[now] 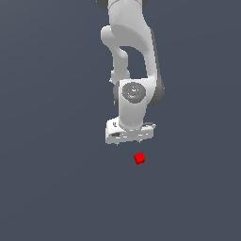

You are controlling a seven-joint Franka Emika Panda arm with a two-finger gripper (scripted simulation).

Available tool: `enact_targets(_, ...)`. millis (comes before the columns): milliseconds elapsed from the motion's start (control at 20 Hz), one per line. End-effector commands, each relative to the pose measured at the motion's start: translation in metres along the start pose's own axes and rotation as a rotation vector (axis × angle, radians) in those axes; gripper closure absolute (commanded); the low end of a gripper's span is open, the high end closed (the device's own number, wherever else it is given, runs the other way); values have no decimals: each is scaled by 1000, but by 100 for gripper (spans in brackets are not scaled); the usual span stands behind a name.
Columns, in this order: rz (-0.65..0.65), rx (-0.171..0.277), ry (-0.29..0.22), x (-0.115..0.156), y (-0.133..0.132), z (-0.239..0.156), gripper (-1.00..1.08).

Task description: Pick up the red cube and move it to a goal position.

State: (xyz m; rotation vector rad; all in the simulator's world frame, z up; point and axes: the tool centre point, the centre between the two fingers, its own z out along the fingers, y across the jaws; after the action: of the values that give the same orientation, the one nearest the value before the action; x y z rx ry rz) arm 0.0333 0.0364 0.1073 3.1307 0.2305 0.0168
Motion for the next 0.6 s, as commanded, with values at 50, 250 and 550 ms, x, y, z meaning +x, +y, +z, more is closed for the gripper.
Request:
enact_targets(50, -53, 2, -3, 14, -14, 27, -92)
enact_targets(250, -104, 3, -6, 28, -28, 52, -92)
enact_targets(550, -156, 4, -9, 41, -43, 77, -92)
